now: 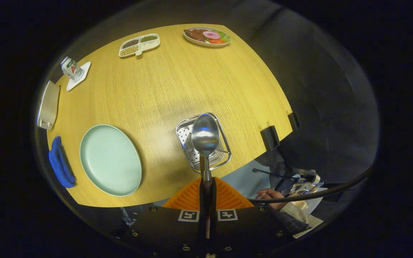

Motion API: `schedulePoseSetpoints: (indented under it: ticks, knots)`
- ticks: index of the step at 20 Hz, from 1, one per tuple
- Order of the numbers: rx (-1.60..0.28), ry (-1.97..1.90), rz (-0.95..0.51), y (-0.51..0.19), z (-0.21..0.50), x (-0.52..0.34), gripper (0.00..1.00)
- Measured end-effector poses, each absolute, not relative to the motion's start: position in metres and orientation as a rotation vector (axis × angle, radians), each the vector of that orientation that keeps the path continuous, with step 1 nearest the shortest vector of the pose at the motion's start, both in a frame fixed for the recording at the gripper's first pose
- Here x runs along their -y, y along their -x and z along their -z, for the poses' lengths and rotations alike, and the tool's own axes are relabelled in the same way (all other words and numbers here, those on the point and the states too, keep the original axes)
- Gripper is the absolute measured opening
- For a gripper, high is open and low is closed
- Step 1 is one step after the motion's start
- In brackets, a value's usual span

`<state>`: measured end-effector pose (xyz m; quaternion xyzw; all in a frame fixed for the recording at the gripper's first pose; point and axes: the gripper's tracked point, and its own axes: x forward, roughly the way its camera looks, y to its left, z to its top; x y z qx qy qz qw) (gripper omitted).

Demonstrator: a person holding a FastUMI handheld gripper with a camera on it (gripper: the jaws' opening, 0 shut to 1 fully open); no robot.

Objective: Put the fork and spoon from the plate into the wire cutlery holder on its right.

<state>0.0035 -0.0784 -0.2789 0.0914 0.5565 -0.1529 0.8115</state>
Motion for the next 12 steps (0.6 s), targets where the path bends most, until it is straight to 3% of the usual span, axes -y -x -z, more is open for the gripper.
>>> schedulePoseSetpoints:
  ticks: [12]
  knots:
    - [-1.22, -0.216, 0.262, -0.015, 0.275, 0.068, 0.1]
